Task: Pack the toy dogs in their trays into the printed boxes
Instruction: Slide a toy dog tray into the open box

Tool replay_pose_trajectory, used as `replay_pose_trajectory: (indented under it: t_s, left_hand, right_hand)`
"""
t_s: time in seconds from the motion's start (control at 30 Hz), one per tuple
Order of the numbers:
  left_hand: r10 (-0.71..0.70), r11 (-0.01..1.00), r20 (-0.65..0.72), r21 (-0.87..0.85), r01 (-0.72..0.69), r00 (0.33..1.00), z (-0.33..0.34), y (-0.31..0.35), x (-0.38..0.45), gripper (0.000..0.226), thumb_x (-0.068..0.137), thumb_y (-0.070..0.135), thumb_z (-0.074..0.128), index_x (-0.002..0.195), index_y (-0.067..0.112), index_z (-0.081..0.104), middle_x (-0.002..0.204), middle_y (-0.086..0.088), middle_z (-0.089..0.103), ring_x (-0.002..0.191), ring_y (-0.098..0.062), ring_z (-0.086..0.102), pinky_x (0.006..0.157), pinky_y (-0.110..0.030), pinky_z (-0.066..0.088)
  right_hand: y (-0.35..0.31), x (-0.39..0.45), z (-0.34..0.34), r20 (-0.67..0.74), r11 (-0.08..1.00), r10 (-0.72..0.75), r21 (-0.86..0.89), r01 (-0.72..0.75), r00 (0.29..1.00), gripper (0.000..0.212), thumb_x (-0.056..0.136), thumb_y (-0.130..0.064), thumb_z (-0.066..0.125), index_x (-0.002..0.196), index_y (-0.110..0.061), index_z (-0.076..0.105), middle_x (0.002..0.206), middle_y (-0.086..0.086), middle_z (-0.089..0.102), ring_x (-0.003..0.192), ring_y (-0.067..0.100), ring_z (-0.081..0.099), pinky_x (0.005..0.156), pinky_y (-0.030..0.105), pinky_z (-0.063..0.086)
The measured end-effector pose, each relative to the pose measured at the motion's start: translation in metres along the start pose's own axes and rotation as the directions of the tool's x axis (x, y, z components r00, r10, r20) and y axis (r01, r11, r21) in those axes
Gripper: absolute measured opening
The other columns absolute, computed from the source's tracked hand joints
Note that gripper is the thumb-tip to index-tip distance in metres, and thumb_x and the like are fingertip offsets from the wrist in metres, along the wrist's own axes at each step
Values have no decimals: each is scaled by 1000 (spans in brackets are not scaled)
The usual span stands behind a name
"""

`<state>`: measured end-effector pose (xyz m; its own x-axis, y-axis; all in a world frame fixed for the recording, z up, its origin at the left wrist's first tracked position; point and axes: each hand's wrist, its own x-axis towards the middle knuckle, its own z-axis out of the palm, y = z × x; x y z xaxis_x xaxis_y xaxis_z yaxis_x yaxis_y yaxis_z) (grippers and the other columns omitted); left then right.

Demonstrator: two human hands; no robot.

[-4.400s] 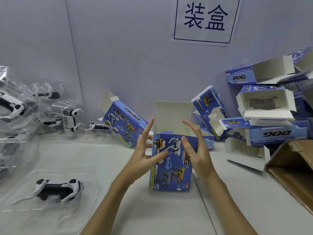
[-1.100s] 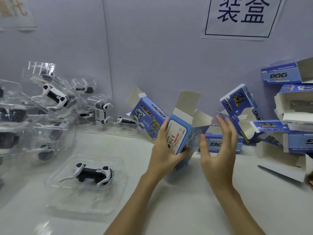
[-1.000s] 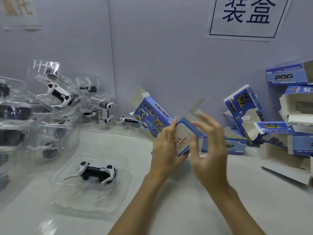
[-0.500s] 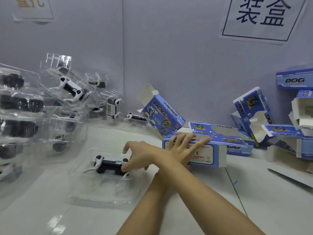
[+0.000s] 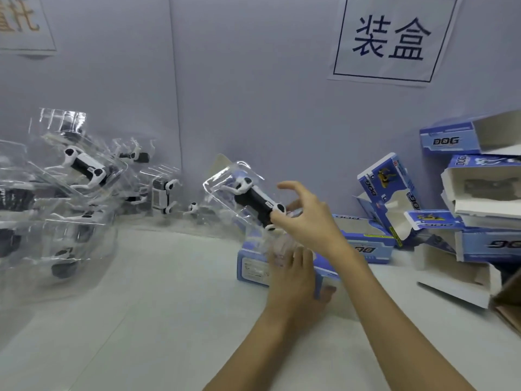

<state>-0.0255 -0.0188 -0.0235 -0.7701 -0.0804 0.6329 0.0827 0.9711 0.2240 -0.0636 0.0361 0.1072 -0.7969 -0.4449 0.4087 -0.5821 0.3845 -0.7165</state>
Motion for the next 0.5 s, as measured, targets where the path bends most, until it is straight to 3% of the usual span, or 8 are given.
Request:
replay_pose_trajectory:
  t_s: [0.13,0.2,0.3,0.4,0.5]
  left_hand:
    - [-62,998,157,-5,64,986,-6,-5,6,59,78,46,48,130,19,55,140,-4,53,137,-31,45,119,-65,15]
    - [-134,991,160,17,133,978,-12,-18,11,58,77,41,47,132,23,58,142,1,55,137,-26,47,122,-61,10]
    - [-224,971,4,-84,224,974,-20,-42,13,45,75,32,66,119,26,68,125,7,67,124,-20,59,121,-57,18]
    - [-394,900,-128,-257,353,910,-32,-56,18,56,67,27,51,120,26,71,126,8,69,125,-17,58,123,-48,15]
    - [-525,802,-240,-462,379,817,-45,-62,26,60,64,21,47,118,24,73,124,8,70,123,-20,55,121,-46,21]
  right_hand:
    - [26,0,-39,-133,1000,3,10,-2,991,59,83,-42,76,136,-55,55,89,-14,65,84,10,68,85,42,59]
    - [39,-1,-58,-212,1000,11,-13,-14,977,59,85,-39,77,138,-55,55,88,-16,66,85,3,66,79,35,54]
    - [59,-5,-83,-343,999,45,23,-40,938,60,84,-37,78,138,-51,57,90,-18,67,91,5,66,80,35,53]
    - [77,-10,-94,-467,993,99,104,-57,879,52,85,-32,75,131,-50,60,83,-13,69,89,14,68,86,43,57]
    - [92,-16,-94,-474,988,144,118,-100,869,52,85,-30,75,131,-48,60,78,-6,67,83,20,67,79,43,58]
